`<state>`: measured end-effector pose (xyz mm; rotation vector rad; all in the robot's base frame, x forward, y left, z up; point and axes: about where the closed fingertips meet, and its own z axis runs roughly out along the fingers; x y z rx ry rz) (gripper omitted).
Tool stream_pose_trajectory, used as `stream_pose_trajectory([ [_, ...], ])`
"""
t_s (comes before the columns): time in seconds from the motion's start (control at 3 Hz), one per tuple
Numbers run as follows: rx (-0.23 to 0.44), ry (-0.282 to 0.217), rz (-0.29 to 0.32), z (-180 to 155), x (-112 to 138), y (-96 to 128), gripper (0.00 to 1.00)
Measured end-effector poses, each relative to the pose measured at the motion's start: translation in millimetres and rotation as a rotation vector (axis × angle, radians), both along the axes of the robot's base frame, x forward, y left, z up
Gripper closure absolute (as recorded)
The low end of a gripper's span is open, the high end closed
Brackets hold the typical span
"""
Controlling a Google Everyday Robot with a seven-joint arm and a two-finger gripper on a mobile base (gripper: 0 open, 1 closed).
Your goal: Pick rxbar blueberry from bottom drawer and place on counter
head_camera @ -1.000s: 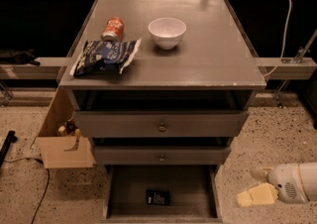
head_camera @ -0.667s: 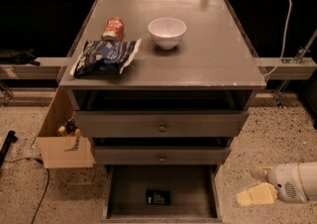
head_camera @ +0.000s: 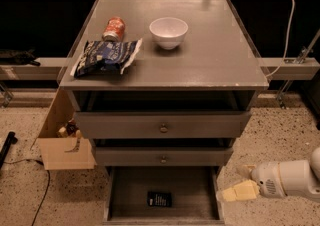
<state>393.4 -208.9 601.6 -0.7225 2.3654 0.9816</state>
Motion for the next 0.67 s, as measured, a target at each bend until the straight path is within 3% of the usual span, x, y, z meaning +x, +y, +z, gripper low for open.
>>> stream_pose_trajectory([
  [0.33,0.011,-0.118,0.039,-8.6,23.0,9.2,0.0],
  [0.67,-0.012,-0.276,0.036,-3.4,27.2,12.6,0.0],
])
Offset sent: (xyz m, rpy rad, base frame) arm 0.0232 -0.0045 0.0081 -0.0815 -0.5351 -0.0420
